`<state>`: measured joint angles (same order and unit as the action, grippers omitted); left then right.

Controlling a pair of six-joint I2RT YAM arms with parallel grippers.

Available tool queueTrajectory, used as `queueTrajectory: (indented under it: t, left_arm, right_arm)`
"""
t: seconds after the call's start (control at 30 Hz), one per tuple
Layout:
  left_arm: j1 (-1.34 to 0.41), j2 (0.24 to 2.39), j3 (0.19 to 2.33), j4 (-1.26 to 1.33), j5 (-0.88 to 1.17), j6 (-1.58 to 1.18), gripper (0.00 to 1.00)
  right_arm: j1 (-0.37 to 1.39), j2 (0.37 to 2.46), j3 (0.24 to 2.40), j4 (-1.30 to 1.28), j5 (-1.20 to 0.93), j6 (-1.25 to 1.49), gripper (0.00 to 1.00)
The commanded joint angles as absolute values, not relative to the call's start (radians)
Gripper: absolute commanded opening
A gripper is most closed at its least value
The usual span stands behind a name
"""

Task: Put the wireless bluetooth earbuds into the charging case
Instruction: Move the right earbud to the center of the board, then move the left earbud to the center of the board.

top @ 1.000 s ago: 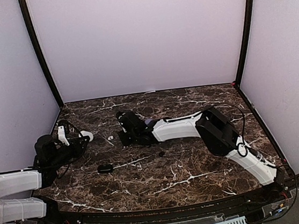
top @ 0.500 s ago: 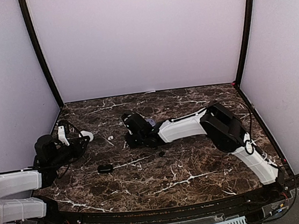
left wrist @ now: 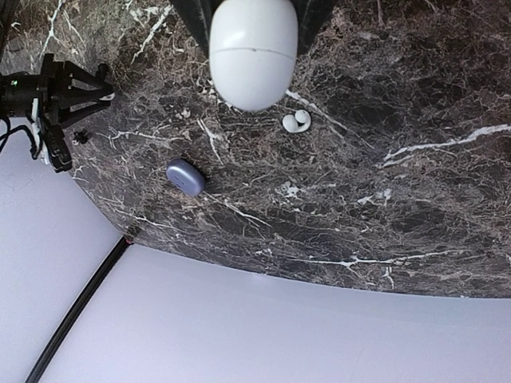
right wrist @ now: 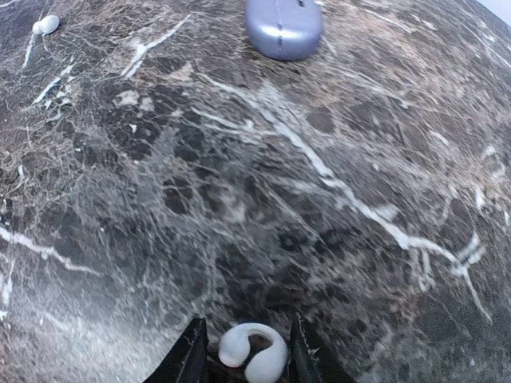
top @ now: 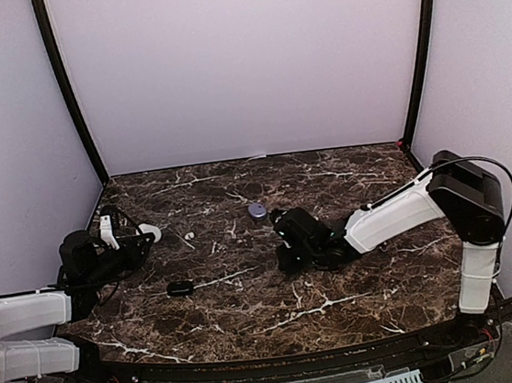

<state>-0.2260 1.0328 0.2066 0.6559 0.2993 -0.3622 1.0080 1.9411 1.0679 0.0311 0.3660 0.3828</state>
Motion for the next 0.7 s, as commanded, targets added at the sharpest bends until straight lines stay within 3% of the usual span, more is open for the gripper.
queueTrajectory:
  t: [0.0, 0.1, 0.33, 0.67]
  left_arm:
    - [-0.221, 1.023, 0.213, 0.672, 0.319, -0.35, 0.22]
    - [-0.219, 1.022, 0.213, 0.671, 0.32, -0.35, 0.22]
    - [-0.221, 1.017, 0.211, 0.667, 0.313, -0.347, 0.22]
    - [-0.22, 1.026, 0.214, 0.673, 0.311, -0.348, 0.22]
  right_arm:
    - [1.016, 1.849, 0.966, 0.038, 0.393, 0.413, 0.45]
    - [1.017, 1.843, 0.998, 0.036, 0.365, 0.376, 0.58]
    - [1.036, 1.951, 1.211, 0.079, 0.277, 0.29, 0.66]
    - [1.051, 2.319, 1.675, 0.057, 0.245, 0.252, 0.78]
